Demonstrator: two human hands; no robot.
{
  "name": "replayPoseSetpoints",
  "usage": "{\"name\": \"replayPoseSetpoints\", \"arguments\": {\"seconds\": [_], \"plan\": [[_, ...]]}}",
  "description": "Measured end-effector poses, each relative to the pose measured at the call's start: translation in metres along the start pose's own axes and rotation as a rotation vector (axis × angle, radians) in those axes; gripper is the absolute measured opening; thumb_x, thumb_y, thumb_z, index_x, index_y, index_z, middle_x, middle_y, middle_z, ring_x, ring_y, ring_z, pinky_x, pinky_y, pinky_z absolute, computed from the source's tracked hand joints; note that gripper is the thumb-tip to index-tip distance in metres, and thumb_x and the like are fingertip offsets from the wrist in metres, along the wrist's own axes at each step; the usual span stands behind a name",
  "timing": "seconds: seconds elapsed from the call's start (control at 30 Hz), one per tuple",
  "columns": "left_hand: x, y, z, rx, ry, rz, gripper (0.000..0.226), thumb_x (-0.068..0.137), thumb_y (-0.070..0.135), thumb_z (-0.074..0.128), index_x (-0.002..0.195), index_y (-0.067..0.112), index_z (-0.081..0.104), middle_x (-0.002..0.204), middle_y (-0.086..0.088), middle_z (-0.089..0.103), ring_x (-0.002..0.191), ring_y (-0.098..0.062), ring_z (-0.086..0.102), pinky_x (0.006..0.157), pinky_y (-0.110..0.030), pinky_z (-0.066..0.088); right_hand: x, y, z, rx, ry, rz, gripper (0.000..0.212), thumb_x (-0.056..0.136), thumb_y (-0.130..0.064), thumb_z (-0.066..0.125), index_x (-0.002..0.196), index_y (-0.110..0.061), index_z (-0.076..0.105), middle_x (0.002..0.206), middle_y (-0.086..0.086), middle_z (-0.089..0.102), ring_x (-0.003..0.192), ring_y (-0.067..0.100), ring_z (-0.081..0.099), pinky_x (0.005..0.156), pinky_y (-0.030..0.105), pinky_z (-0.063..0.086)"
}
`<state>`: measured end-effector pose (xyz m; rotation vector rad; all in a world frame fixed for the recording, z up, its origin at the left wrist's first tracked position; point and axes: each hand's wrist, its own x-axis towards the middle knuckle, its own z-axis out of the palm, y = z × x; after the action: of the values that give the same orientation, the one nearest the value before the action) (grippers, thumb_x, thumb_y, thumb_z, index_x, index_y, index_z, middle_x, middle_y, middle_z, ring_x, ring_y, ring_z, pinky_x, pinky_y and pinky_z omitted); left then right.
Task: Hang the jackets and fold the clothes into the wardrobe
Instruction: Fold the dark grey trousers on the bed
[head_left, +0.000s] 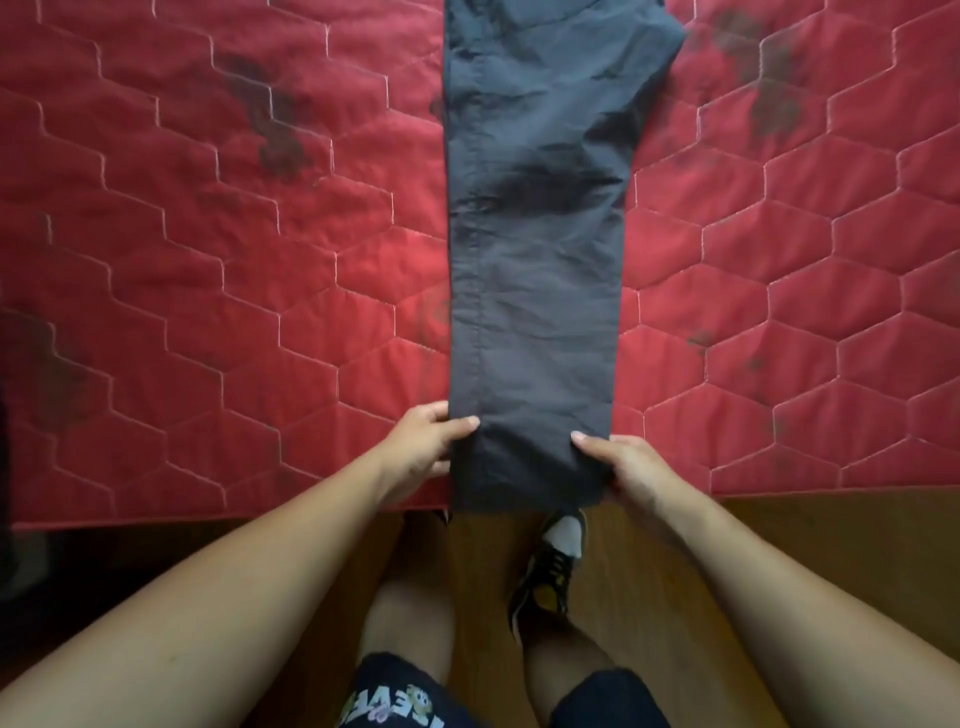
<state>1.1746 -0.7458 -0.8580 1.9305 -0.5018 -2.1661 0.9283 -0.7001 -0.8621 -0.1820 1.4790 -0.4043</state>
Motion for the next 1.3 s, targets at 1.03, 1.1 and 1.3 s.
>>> {"name": "replayPoseSetpoints", "arguments": {"seconds": [1.03,1.1,1.3], "plan": [[-0.102,-0.120,0.004,0.097,-0.148,-0.120,0.053,0.097,0.005,0.063,0.143,0.021,0.044,0.118,-0.005,0.074,0.108,-0.021,0.071,0.092,-0.039,0.058,-0.097,0.099,-0.009,-0.131,-0.014,0.122,0.043,0.094,0.003,0.061,0.128,-0.022,0.056,0.114,0.019,0.072,0.076,0.025,0.075,0.060,0.036,0.054],[-0.107,-0.110,0.004,0.084,-0.144,-0.080,0.067,0.096,0.002,0.064,0.143,0.039,0.034,0.108,-0.002,0.077,0.096,-0.016,0.075,0.080,-0.032,0.061,-0.105,0.094,-0.004,-0.087,0.063,0.060,0.058,0.092,0.008,0.059,0.130,-0.036,0.053,0.106,0.020,0.072,0.065,0.028,0.069,0.052,0.032,0.048],[-0.135,-0.033,0.002,0.082,-0.184,-0.053,0.028,0.100,0.011,0.054,0.122,0.015,0.072,0.126,-0.016,0.069,0.115,-0.027,0.065,0.097,-0.041,0.047,-0.148,0.026,0.014,-0.012,0.069,0.022,0.022,0.095,-0.007,0.054,0.102,0.000,0.075,0.085,0.014,0.065,0.057,0.018,0.053,0.043,0.021,0.039]]}}
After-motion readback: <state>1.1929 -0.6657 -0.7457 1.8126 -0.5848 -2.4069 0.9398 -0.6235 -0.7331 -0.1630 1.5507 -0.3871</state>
